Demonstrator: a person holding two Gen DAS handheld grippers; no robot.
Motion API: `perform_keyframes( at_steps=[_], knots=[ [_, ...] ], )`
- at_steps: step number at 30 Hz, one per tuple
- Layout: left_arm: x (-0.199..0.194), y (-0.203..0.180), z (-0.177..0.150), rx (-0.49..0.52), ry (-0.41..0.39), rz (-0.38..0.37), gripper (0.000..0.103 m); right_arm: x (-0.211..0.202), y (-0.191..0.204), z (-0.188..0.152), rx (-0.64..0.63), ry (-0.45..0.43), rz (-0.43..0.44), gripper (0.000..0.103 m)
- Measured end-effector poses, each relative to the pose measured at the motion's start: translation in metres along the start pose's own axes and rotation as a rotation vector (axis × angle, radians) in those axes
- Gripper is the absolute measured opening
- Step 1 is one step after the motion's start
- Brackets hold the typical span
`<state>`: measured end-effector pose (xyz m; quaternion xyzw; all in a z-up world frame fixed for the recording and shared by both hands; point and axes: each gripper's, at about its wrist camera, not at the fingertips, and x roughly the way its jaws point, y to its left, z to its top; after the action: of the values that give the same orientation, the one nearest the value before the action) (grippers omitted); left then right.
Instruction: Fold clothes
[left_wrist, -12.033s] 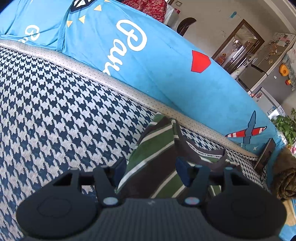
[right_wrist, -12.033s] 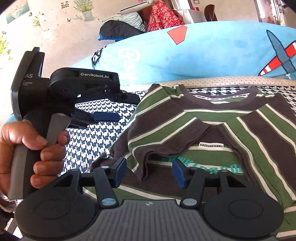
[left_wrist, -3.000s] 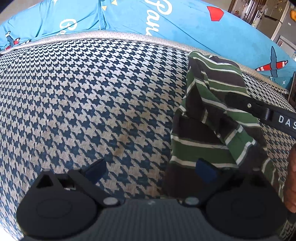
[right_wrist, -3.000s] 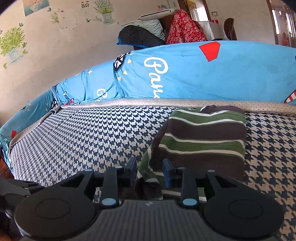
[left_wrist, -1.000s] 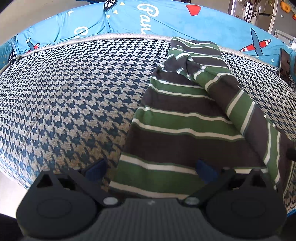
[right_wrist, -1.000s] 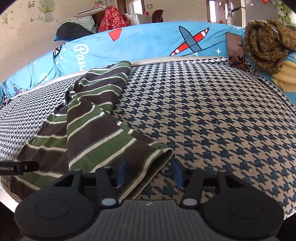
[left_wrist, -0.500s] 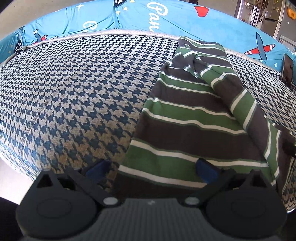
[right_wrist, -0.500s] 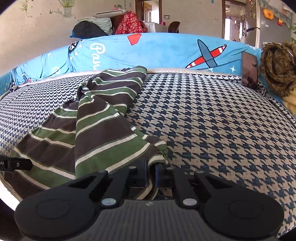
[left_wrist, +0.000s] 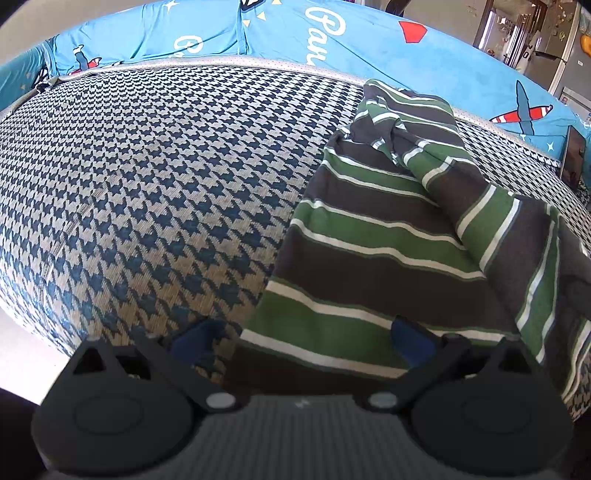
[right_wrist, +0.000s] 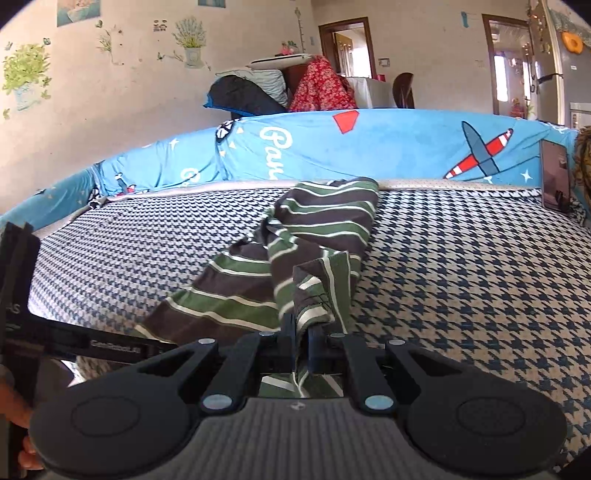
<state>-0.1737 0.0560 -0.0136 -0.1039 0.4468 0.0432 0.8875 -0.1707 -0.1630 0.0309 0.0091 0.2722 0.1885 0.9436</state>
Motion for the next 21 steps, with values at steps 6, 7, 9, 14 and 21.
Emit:
perform_keyframes(
  at_steps=[6, 7, 9, 14, 21],
  knots=[
    [-0.012, 0.015, 0.001, -0.060, -0.022, -0.072, 0.103, 0.008, 0.048, 0.004, -0.090, 0.011, 0.149, 0.008],
    [-0.016, 0.021, 0.002, -0.081, -0.034, -0.075, 0.103, 0.009, 0.056, 0.003, -0.112, 0.012, 0.173, 0.008],
    [-0.022, 0.034, 0.003, -0.137, -0.050, -0.078, 0.103, 0.011, 0.071, 0.002, -0.147, 0.014, 0.204, 0.007],
    [-0.032, 0.065, 0.006, -0.258, -0.074, -0.093, 0.103, 0.025, 0.095, -0.001, -0.177, 0.035, 0.259, 0.006],
    [-0.038, 0.077, 0.004, -0.279, -0.101, -0.051, 0.103, 0.043, 0.123, -0.010, -0.236, 0.060, 0.308, 0.007]
  ],
)
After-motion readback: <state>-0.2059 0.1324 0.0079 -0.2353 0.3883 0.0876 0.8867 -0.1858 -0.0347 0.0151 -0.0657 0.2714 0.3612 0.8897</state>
